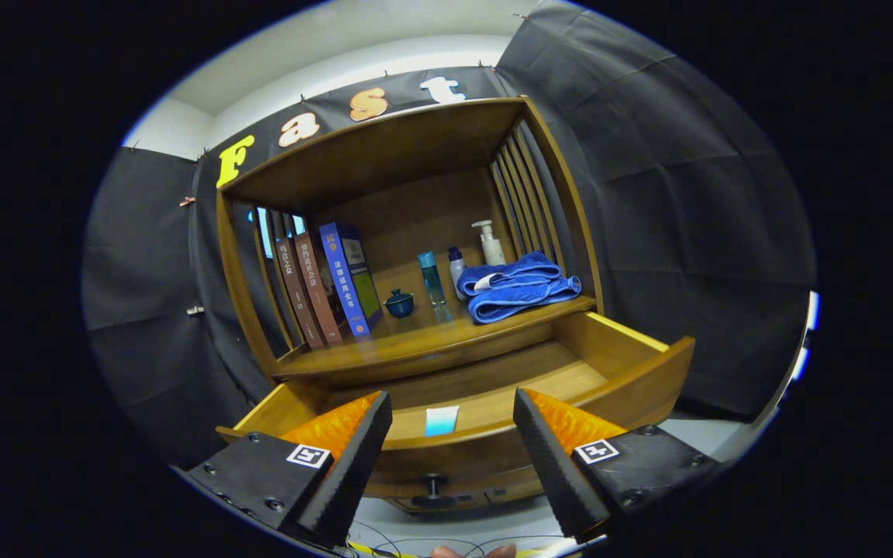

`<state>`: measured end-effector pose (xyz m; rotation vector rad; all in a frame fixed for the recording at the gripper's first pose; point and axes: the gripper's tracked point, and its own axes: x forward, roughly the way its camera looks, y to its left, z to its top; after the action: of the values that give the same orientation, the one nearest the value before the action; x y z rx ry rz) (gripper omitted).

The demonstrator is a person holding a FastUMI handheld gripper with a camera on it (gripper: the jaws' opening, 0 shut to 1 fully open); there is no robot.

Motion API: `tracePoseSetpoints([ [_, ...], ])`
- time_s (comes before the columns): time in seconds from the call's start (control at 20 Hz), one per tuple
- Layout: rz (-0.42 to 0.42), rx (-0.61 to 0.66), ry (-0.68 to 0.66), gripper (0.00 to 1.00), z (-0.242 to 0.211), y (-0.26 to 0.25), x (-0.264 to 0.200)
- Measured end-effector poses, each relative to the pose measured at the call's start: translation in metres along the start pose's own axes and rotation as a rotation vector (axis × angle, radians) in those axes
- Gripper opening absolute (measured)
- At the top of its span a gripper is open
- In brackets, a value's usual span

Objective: Pull open the drawer, take out the items inside it, and place them on the countertop above the cabinet.

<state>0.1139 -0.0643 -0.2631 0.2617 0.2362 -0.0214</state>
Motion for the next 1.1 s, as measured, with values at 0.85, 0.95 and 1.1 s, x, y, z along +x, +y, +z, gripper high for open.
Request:
tracePoseSetpoints([
  [0.85,-0.006,-0.118,0.910,0.99,-0.116,0.032,0.107],
  [0.95,-0.027,-0.094,0.967,0.97,-0.128,0.032,0.113],
  [1.1,-0.062,-0.068,1.035,0.86,-0.148,0.031,0.118],
])
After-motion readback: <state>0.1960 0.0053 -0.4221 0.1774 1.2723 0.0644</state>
